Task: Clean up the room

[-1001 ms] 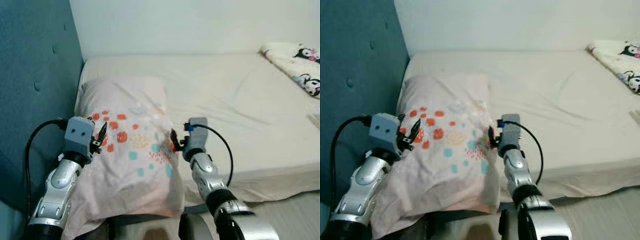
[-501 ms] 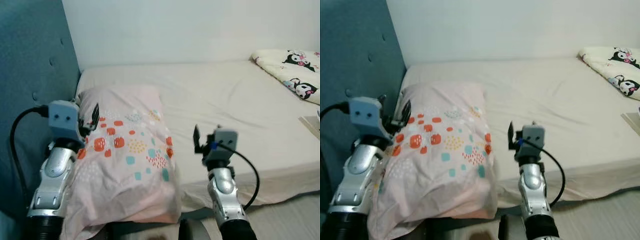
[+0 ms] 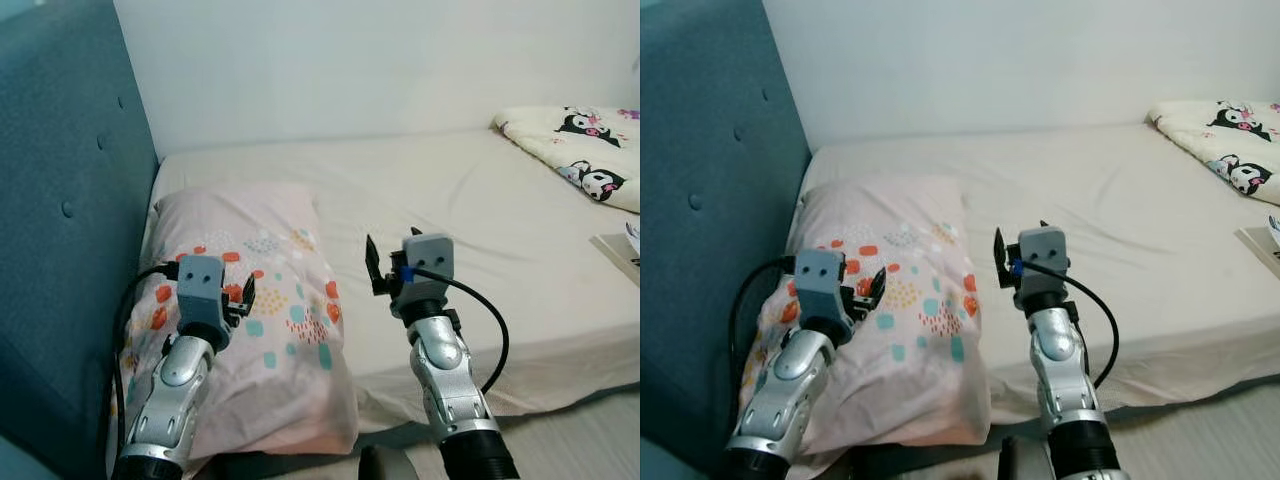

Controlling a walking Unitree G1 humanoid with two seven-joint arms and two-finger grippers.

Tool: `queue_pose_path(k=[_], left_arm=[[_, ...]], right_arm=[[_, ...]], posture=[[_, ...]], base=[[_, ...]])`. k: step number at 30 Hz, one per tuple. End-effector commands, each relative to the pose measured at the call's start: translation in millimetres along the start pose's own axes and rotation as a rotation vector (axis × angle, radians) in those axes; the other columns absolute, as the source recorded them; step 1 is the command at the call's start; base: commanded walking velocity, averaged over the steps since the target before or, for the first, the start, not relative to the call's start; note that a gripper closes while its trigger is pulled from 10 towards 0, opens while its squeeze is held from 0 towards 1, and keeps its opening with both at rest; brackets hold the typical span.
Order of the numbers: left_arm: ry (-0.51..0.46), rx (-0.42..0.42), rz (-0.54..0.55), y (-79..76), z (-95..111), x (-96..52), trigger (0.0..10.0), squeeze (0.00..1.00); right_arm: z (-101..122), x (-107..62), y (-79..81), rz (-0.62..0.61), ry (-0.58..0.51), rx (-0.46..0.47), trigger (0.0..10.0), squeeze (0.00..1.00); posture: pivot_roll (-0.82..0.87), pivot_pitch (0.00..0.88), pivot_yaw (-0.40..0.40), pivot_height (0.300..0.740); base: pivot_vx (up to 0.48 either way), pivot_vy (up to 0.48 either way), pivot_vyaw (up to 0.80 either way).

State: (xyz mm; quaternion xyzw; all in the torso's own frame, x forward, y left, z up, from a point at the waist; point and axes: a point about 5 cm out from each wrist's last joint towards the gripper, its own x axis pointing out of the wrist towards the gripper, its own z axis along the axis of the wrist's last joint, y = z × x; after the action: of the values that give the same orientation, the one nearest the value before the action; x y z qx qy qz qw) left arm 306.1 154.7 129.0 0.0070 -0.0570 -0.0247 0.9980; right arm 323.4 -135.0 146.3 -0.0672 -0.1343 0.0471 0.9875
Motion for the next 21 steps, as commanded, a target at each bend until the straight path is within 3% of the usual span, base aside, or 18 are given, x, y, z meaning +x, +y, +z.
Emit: queue_pose_path(k=[1, 7, 14, 18, 21], left_arm=[[-0.004, 0.013, -0.003, 1.4, 3.1, -1.2, 10.0, 0.0], [0.034, 0.022, -0.051, -4.7, 4.5, -3.1, 10.0, 0.0], [-0.005, 0.063, -0.044, -6.1, 6.2, -4.4, 10.0, 0.0], [-0.008, 0.059, -0.046, -6.9, 6.8, -3.6, 10.0, 0.0], [-0.001, 0.011, -0.021, -4.6, 7.9, -2.5, 10.0, 0.0]], right_arm=[[-5.0, -4.0, 1.2, 0.009, 0.033, 0.012, 10.0, 0.0], [-8.9, -6.5, -3.0, -0.003, 0.067, 0.027, 10.0, 0.0], [-12.4, -9.9, -5.8, -0.014, 0.114, 0.051, 10.0, 0.0], [-13.5, -10.7, -6.5, -0.018, 0.12, 0.053, 10.0, 0.0], [-13.1, -12.0, -5.6, -0.018, 0.123, 0.059, 10.0, 0.0]], posture=[[0.02, 0.0, -0.07, 0.628], [0.03, 0.0, -0.078, 0.648], [0.04, 0.0, -0.074, 0.673], [0.04, 0.0, -0.075, 0.683], [0.03, 0.0, -0.077, 0.693]], base=[[0.0, 0.0, 0.0], [0.0, 0.0, 0.0], [0.0, 0.0, 0.0], [0.0, 0.0, 0.0], [0.0, 0.0, 0.0]])
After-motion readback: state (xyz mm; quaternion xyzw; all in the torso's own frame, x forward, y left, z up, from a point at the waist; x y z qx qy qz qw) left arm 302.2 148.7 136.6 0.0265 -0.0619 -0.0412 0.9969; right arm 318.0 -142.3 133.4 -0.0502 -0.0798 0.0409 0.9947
